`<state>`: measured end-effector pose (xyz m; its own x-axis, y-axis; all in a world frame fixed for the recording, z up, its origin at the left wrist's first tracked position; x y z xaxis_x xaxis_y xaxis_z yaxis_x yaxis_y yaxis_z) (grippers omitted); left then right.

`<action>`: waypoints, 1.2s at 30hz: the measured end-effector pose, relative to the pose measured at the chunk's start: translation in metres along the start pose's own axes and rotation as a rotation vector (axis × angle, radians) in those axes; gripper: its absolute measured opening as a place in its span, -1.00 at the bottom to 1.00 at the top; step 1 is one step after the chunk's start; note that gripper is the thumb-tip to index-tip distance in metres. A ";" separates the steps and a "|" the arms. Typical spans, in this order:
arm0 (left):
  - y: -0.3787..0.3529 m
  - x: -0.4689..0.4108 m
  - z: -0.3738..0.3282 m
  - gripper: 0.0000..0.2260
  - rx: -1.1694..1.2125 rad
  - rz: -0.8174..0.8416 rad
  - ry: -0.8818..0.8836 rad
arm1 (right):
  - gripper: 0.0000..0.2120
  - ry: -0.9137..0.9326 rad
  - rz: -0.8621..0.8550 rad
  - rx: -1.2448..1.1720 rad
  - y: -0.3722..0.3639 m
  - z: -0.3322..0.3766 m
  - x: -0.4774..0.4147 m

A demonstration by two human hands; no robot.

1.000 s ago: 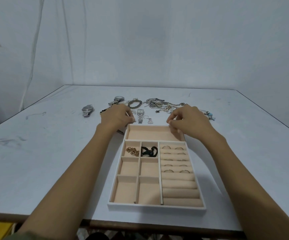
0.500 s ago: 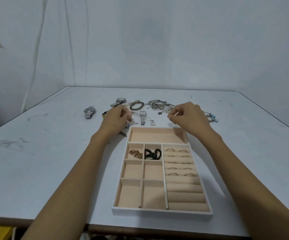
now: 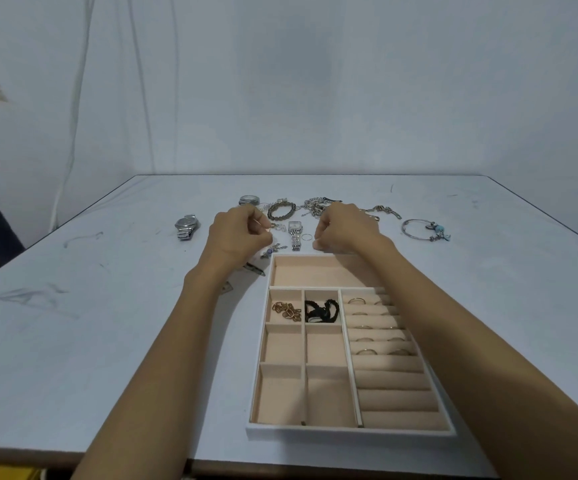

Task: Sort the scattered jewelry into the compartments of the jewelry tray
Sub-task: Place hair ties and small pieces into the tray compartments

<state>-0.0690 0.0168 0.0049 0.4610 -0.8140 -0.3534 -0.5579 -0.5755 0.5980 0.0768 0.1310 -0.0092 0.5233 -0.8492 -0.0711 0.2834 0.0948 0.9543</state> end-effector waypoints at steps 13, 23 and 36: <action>0.001 0.006 -0.006 -0.90 0.008 0.092 -0.017 | -0.82 0.042 0.021 -0.761 0.016 -0.018 0.030; 0.009 0.034 -0.038 -0.91 0.330 0.260 -0.016 | -0.77 0.162 -0.012 -0.990 0.047 -0.007 0.085; -0.006 0.116 -0.046 -0.89 0.189 0.631 -0.190 | -0.83 0.323 0.233 -0.773 0.038 0.024 0.115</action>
<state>0.0192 -0.0710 -0.0066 -0.1109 -0.9878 -0.1090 -0.7988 0.0234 0.6012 0.1281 0.0246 0.0261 0.8051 -0.5864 -0.0894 0.5460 0.6735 0.4983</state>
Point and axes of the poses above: each hand's wrist, its own x-axis away from the middle knuckle, its own y-axis out of the back of the hand, z = x × y, the point moved 10 cm from there along -x, towards the middle knuckle, and after that the axes turned 5 degrees about x, right-handed, at the moved point
